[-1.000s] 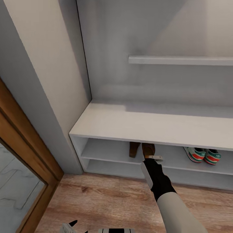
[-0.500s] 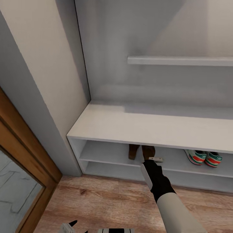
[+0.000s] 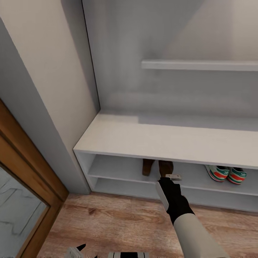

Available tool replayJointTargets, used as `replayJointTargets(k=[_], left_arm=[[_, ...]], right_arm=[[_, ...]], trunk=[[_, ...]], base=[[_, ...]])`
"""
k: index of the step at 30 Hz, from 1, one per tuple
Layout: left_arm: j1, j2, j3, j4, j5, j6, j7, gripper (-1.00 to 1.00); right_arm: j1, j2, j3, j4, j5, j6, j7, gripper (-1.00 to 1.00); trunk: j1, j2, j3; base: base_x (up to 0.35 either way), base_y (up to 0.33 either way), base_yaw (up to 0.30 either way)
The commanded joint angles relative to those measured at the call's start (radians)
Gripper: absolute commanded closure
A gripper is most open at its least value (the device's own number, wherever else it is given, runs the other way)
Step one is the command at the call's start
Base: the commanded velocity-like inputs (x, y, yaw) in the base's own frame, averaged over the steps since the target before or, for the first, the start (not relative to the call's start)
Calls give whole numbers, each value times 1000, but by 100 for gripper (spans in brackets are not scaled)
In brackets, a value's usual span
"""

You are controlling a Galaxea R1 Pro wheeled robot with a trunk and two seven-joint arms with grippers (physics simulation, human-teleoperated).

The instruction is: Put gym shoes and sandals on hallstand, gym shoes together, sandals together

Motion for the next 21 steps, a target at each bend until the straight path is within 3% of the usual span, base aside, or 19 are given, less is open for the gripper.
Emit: replayJointTargets(k=[1,21], left_arm=[[-1,0,3,1,3,0,-7,-100],[-1,-1,3,1,3,-2,-6,-100]], right_arm=[[-1,0,1,-1,-8,2,-10,100],[-1,0,2,-1,-8,1,-9,100]], trunk=[[0,-1,-5],[2,-2,-36]], base=[[0,0,0],[0,0,0]])
